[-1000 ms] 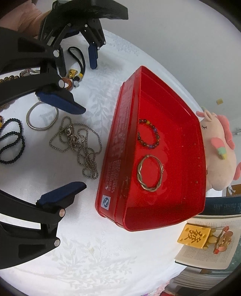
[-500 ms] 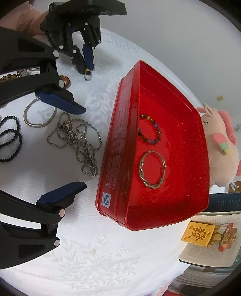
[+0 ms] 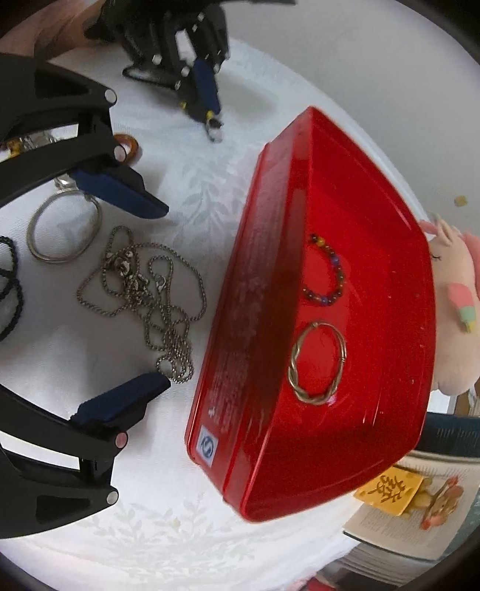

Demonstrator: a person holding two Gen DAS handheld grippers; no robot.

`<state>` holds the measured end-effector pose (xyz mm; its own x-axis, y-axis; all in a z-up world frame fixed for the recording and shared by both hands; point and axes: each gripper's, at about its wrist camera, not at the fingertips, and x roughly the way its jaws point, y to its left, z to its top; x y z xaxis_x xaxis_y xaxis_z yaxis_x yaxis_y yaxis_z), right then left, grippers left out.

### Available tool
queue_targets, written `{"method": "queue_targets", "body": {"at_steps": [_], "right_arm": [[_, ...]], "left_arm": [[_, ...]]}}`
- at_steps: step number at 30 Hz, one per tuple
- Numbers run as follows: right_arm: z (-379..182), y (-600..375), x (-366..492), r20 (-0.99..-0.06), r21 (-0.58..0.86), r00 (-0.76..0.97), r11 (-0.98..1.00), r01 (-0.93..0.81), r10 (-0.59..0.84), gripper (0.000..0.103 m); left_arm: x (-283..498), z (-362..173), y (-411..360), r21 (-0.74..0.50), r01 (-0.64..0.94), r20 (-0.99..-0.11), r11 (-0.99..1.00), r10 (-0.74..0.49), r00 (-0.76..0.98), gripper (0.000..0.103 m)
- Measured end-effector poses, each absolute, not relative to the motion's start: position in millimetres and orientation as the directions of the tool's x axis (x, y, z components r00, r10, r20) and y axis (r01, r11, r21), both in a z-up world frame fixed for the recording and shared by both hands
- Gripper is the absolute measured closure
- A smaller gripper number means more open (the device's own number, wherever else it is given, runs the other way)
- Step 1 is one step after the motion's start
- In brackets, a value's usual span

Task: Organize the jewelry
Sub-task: 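Grasp the black cord keychain with the left tool while the right tool grasps the silver chain, then lift the keychain and chain into the red tray and open both tools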

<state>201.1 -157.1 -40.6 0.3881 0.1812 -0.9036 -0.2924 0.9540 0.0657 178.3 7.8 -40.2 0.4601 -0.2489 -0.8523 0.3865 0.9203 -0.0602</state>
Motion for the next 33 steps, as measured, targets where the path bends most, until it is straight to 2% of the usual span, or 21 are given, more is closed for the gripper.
{"method": "queue_targets", "body": {"at_steps": [4,7,9,10,12,13,14,23,29,33], "right_arm": [[-43,-150,198,-0.9,0.01,0.412,0.951,-0.31,0.144,0.018],[-42,-145,195,-0.892,0.006,0.424,0.942,-0.336,0.157,0.027],[-40,-141,190,-0.888,0.014,0.424,0.931,-0.365,0.18,0.045],[-39,-140,187,-0.886,0.016,0.425,0.926,-0.377,0.188,0.049],[-39,-138,185,-0.882,0.022,0.425,0.919,-0.393,0.203,0.071],[-39,-139,184,-0.881,0.031,0.423,0.918,-0.396,0.212,0.078],[-39,-140,183,-0.88,0.046,0.418,0.916,-0.399,0.226,0.09],[-33,-166,191,-0.859,0.166,0.404,0.918,-0.359,0.314,0.094],[-12,-192,181,-0.796,0.277,0.433,0.89,-0.363,0.424,0.094],[-10,-198,179,-0.797,0.261,0.444,0.897,-0.357,0.408,0.094]], "left_arm": [[178,-39,11,-0.075,0.377,-0.85,0.923,-0.257,0.46,0.09],[177,-39,12,-0.084,0.374,-0.85,0.924,-0.263,0.457,0.09],[176,-38,12,-0.088,0.373,-0.849,0.924,-0.266,0.456,0.09],[176,-38,12,-0.092,0.373,-0.849,0.923,-0.268,0.456,0.09],[176,-38,12,-0.097,0.371,-0.849,0.924,-0.271,0.454,0.09],[177,-38,13,-0.099,0.371,-0.848,0.923,-0.273,0.454,0.09],[177,-38,13,-0.101,0.37,-0.847,0.923,-0.275,0.455,0.09],[176,-36,15,-0.118,0.354,-0.84,0.928,-0.283,0.464,0.09],[171,-21,17,-0.148,0.344,-0.809,0.927,-0.313,0.498,0.09],[168,-15,12,-0.159,0.354,-0.797,0.922,-0.331,0.505,0.09]]}}
